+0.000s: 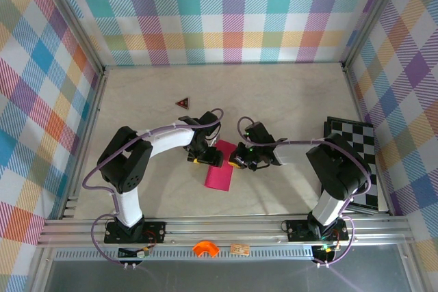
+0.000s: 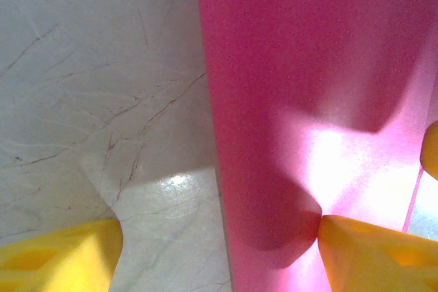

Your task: Fold a paper plane with a square sheet of paper (pick it up from the middle)

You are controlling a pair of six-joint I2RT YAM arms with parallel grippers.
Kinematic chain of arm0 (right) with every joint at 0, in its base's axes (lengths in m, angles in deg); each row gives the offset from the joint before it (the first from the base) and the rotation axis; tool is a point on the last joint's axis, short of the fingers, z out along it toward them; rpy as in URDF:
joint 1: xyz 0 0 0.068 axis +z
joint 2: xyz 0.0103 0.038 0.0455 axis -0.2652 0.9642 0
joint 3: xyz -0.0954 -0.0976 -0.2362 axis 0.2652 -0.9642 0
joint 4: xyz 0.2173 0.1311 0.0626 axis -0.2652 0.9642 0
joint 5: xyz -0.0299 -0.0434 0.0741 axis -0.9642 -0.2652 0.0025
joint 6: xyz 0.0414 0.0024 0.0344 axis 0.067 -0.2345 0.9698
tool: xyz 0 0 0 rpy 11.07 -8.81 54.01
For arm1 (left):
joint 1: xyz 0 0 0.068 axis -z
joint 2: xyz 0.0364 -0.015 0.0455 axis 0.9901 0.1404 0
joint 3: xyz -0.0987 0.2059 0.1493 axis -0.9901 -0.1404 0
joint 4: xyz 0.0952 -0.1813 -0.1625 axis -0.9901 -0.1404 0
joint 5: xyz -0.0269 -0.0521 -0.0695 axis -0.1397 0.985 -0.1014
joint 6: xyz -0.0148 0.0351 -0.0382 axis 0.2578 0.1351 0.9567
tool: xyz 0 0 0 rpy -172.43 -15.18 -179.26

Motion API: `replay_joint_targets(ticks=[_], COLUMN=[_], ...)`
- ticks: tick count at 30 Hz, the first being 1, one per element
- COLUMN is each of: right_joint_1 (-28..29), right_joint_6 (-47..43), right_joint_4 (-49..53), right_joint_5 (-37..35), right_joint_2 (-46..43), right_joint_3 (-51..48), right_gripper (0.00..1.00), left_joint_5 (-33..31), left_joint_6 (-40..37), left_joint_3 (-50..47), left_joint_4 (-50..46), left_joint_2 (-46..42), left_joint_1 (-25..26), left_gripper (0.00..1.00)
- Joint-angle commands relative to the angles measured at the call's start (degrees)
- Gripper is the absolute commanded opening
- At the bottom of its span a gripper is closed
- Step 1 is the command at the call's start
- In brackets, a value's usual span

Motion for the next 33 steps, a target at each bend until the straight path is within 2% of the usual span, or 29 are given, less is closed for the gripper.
replay_joint_targets(ticks=[1, 10, 16, 21, 26, 32, 33], right_joint_1=[0.38, 0.64, 0.34, -2.34, -4.57, -5.12, -5.15], right_joint_6=[0.22, -1.38, -8.18, -15.74, -21.34, -23.07, -22.78], right_joint_4=[-1.26, 2.54, 10.34, 14.85, 17.66, 19.9, 19.86], right_joint_5=[0.61, -1.5, -3.25, -1.56, 0.45, 0.56, 0.57], right_joint_2=[1.42, 4.04, 1.15, -1.7, -2.15, -0.97, -0.78], right_joint_3=[1.46, -1.42, -1.71, -2.62, -2.01, -0.07, -0.13], right_gripper=[0.07, 0.06, 0.04, 0.04, 0.04, 0.05, 0.05], left_joint_5=[-0.89, -2.31, -2.4, 0.79, 4.64, 6.9, 7.15], left_joint_6=[-2.36, 0.48, 7.47, 15.2, 19.43, 25.25, 25.33], left_joint_3=[0.17, -0.72, -3.77, -8.7, -12.73, -17.01, -17.05], left_joint_4=[-0.85, 1.56, 7.65, 15.89, 21.26, 28.49, 28.84], left_joint_2=[1.95, -1.52, -8.07, -13.17, -15.16, -14.43, -13.95], left_joint_1=[-0.16, -0.12, -0.37, -0.47, -0.31, 1.51, 1.95], left_gripper=[0.77, 0.78, 0.78, 0.76, 0.75, 0.72, 0.68])
